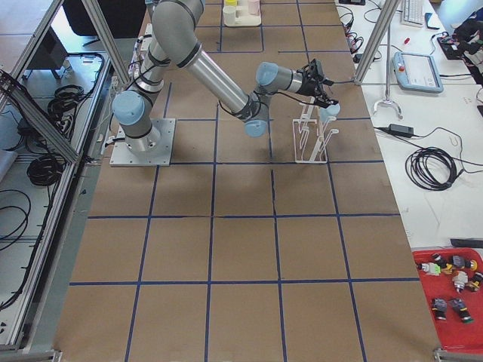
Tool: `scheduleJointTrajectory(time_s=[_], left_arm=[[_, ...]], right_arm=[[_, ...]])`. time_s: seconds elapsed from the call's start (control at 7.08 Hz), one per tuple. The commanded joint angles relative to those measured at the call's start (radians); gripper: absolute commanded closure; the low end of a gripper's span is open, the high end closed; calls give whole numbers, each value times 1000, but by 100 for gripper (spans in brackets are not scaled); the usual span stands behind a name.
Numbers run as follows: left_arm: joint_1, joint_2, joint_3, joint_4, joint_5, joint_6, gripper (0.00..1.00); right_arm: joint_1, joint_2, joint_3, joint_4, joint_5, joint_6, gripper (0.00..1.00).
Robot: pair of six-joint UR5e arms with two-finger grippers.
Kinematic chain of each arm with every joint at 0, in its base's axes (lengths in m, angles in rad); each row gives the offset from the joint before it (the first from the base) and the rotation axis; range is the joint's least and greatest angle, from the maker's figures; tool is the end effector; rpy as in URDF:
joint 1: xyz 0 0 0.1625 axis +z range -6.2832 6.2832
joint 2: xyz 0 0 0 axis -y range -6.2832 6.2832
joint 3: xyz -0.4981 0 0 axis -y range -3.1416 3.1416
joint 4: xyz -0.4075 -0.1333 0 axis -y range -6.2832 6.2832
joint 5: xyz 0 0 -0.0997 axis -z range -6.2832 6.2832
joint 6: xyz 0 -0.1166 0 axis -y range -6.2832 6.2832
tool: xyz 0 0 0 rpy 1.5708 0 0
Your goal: Transfer IKEA cup to right arm and place on rack
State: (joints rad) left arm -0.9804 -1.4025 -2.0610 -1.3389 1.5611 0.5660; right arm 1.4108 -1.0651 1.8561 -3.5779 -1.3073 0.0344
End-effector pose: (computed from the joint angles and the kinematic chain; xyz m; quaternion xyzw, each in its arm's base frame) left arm 0.1065 -0.4004 0.3996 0.0124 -0.9989 -0.0350 0.0286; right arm 0.0552 -0.6856 0.3629 0.0043 0.8171 -0.5720 0.0721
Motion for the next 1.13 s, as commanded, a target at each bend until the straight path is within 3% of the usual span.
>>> scheduleJointTrajectory(time_s=[0.0,0.42,0.71,0.99], left_arm=[[2,-65,-109,218,2,0,1],[2,-125,-192,326,1,-3,1],[2,-122,-234,331,4,0,1],[2,-122,-255,334,66,0,2]], right_arm=[[34,-117,8,72,3,53,0],[54,-306,118,102,5,82,0],[112,-351,150,100,3,189,0],[170,-352,153,97,5,339,0]])
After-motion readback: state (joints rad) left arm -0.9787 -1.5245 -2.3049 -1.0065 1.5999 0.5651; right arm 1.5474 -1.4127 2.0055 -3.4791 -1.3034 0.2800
